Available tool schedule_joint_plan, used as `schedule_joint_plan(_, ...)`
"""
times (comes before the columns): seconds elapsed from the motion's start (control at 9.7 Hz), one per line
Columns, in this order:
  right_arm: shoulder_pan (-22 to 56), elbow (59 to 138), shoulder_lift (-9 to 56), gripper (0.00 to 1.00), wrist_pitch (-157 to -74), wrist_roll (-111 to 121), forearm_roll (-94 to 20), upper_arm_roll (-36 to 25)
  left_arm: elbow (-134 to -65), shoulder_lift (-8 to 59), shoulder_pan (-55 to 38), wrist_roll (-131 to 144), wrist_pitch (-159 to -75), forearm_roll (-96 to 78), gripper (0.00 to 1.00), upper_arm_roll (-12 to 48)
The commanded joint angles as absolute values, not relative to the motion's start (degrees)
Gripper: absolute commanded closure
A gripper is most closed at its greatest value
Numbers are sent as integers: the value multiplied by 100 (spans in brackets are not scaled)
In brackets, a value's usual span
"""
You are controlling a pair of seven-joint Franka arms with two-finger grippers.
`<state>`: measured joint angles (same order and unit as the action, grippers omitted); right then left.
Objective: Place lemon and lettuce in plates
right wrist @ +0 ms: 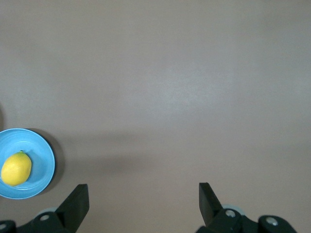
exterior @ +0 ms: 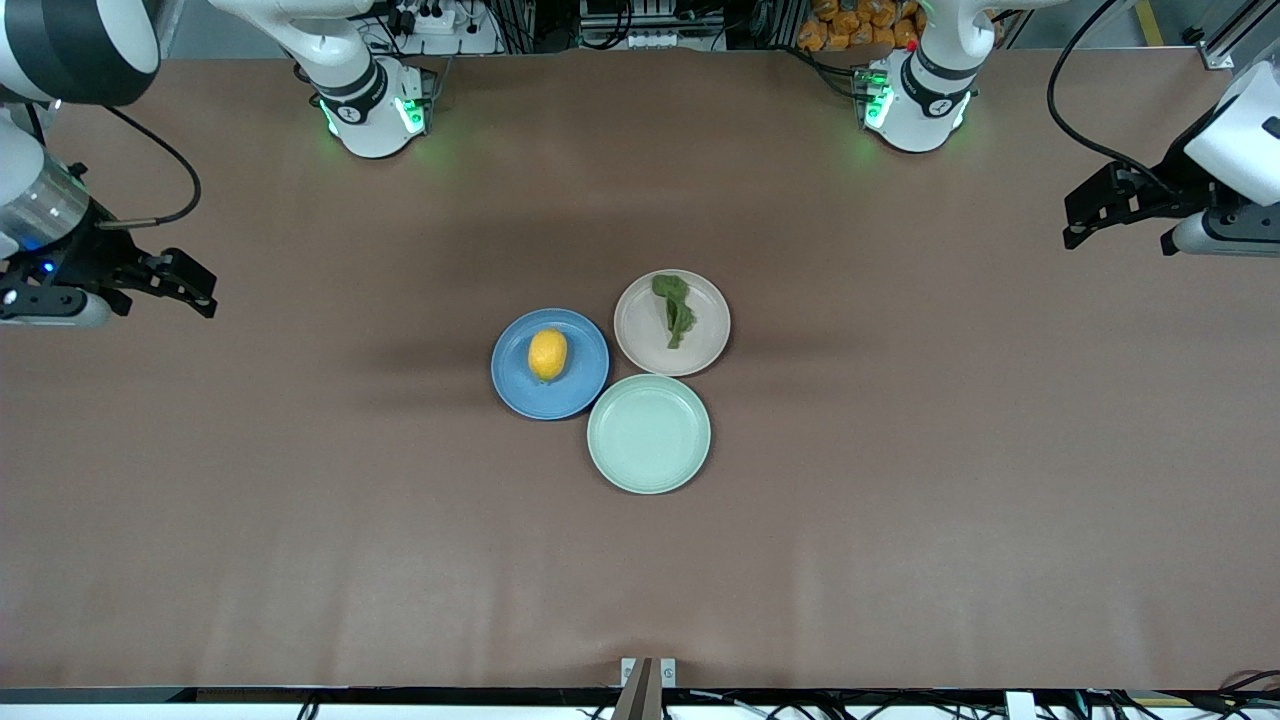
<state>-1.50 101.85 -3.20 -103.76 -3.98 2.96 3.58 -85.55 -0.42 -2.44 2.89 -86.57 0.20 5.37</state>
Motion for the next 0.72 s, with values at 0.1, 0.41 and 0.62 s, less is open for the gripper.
schedule_joint_plan(0.1,-185,9792,-439,0,-9863,-290,193,352,-8569,-185,-185,176,-8604,-53,0,554)
schedule_joint_plan(0.41,18,9257,-308,0,-9598,-272,193,9,-8552,-158,-202,106,-8613,0,0,571)
schedule_joint_plan(0.62,26,9062,-150,0,-9571,-264,272,9,-8560,-150,-193,158,-8613,-35,0,554)
